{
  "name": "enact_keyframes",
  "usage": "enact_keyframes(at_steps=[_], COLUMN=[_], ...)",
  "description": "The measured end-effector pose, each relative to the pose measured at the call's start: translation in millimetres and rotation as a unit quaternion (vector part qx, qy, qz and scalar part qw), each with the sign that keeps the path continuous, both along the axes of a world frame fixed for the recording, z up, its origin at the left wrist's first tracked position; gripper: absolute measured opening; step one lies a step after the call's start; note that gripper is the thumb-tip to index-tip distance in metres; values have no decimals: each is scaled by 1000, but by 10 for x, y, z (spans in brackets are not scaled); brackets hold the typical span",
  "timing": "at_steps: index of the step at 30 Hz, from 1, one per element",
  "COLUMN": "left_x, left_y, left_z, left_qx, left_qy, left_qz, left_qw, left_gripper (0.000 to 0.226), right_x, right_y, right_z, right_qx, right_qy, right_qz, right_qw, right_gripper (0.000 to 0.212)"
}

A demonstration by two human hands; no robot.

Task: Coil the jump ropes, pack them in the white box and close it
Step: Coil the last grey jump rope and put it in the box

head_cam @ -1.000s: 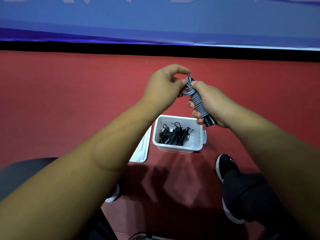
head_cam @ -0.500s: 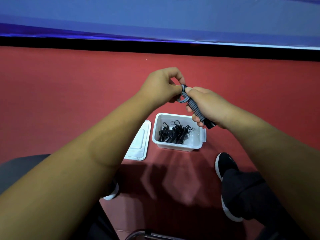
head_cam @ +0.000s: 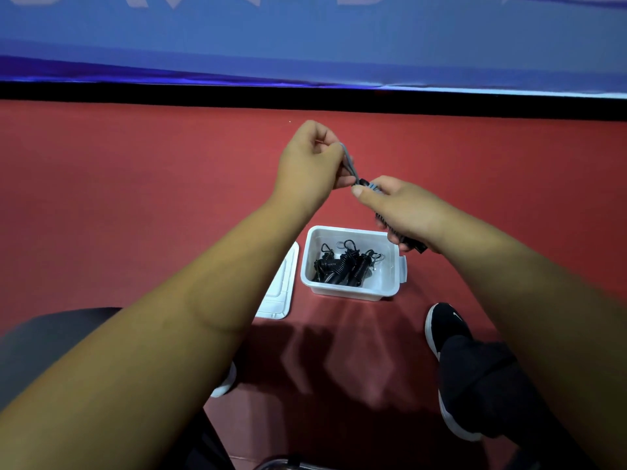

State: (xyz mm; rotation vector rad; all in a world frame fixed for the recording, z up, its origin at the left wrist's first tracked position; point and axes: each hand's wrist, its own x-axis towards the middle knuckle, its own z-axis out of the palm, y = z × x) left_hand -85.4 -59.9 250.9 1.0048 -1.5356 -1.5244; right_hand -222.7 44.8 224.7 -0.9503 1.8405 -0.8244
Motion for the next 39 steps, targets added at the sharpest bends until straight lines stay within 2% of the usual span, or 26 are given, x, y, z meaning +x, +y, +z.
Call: enact_keyframes(at_steps=[3,6,9,15,19,25,28,35,39], left_x=[5,-7,-41,-93,-104,-51,24,236,298], left_y=[-118,-151,-102,-3,-5,-62,-101,-197,-344], left_z=[-30,-111,-181,-192,-191,-283,-335,-479,-551], left_qx=[68,109,86,52,85,175,198,144,180], left_qy=[-21,-21,-14,-6,26,19,-7,-110,-137], left_qz=[-7,-30,-43,-72,-62,-34,-26,-52,-64], left_qw=[997,993,995,996,994,984,980,982,972], left_gripper=[14,18,27,27,29,23,21,11,19], right_x=[41,69,61,-27,-86,-58,-60,-3,-50], right_y=[19,39,43,-9,-34,4,24,-27,-176], right_z=[-8,-38,-59,-228,-238,-347,-387,-479,-619], right_qx=[4,0,-28,-15,-24,-7,31,76,94], right_qy=[30,79,110,212,216,194,154,146,149], right_qz=[10,-11,-37,-62,-77,-76,-67,-61,-79], right_qw=[999,997,993,975,973,978,985,985,981], right_gripper=[44,40,31,33,31,37,43,31,25])
